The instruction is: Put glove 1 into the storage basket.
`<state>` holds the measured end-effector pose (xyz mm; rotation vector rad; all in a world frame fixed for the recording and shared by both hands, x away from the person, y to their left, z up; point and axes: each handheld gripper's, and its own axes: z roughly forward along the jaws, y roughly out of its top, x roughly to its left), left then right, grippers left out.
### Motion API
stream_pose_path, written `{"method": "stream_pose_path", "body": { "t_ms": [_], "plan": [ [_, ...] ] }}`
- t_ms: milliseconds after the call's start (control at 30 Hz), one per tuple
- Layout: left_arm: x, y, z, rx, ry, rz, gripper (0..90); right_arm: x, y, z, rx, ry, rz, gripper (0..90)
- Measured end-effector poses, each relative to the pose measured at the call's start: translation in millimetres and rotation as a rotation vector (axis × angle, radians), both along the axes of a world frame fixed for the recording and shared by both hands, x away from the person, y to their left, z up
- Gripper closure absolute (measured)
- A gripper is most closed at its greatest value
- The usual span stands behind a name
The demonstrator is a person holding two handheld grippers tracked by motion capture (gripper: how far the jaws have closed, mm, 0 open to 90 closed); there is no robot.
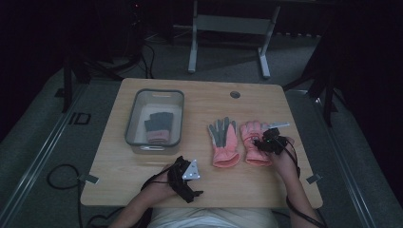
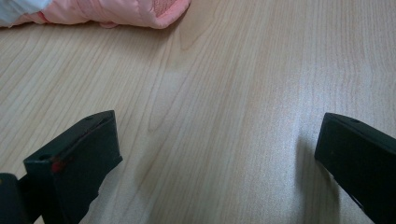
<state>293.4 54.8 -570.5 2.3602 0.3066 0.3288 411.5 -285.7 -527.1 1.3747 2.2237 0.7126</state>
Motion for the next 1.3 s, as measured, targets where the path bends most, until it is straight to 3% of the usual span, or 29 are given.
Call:
{"method": "stream_pose_path", "body": {
  "t_ms": [67, 100, 167, 200, 367, 400, 767, 900, 933, 1000, 1067, 1100, 1133, 1300],
  "plan": [
    [-0.1, -0.1, 0.1, -0.001, 0.001, -0.001, 0.0, 0.5, 1.2, -0.8, -0.006, -0.001, 0.000, 60.1],
    [-0.1, -0.1, -0.2, 0.000, 0.000, -0.001, 0.0, 1.2, 3.9, -1.8, -0.011, 0.002, -0.005, 69.8],
    [-0.1, -0.4, -0.7, 0.001, 0.001, -0.001, 0.0, 1.3, 5.7, -1.7, -0.012, 0.010, -0.002, 73.5],
    [0.0, -0.6, -0.5, 0.001, 0.002, -0.001, 0.0, 1.4, 10.2, -2.5, -0.017, 0.022, -0.003, 83.3],
    [-0.4, -0.9, -0.6, 0.003, 0.000, 0.000, 0.0, -1.5, 15.5, -3.5, -0.020, -0.007, -0.048, 86.8],
    [-0.5, -1.0, -0.5, 0.004, -0.001, -0.002, 0.0, -3.2, 12.8, -3.5, 0.010, -0.018, -0.060, 86.9],
    [0.3, -0.2, 0.0, -0.001, 0.000, -0.002, 0.0, -3.2, 12.9, 8.8, 0.041, -0.044, -0.069, 88.4],
    [0.3, -0.1, -0.2, 0.002, 0.000, -0.001, 0.0, -6.8, 10.3, 24.4, 0.071, -0.079, -0.095, 88.5],
    [0.4, -0.2, 0.0, 0.002, 0.001, -0.001, 0.0, -9.5, 11.0, 37.3, 0.076, -0.099, -0.092, 88.5],
    [0.4, -0.1, 0.0, 0.001, 0.001, -0.001, 0.0, -10.1, 11.4, 42.0, 0.079, -0.106, -0.089, 88.5],
    [0.2, -0.1, 0.0, 0.004, -0.003, -0.004, 0.0, -13.0, 12.9, 56.9, 0.094, -0.129, -0.087, 88.5],
    [0.2, -0.2, 0.2, 0.004, -0.003, -0.004, 0.0, -16.4, 15.7, 69.8, 0.108, -0.145, -0.077, 88.5],
    [0.3, -0.2, 0.2, 0.003, -0.004, -0.004, 0.0, -16.4, 15.7, 69.8, 0.108, -0.145, -0.077, 88.5],
    [0.5, -0.2, 0.3, -0.002, -0.003, 0.001, 0.0, -29.1, 38.8, 107.2, 0.101, -0.206, -0.014, 88.4]
  ]
}}
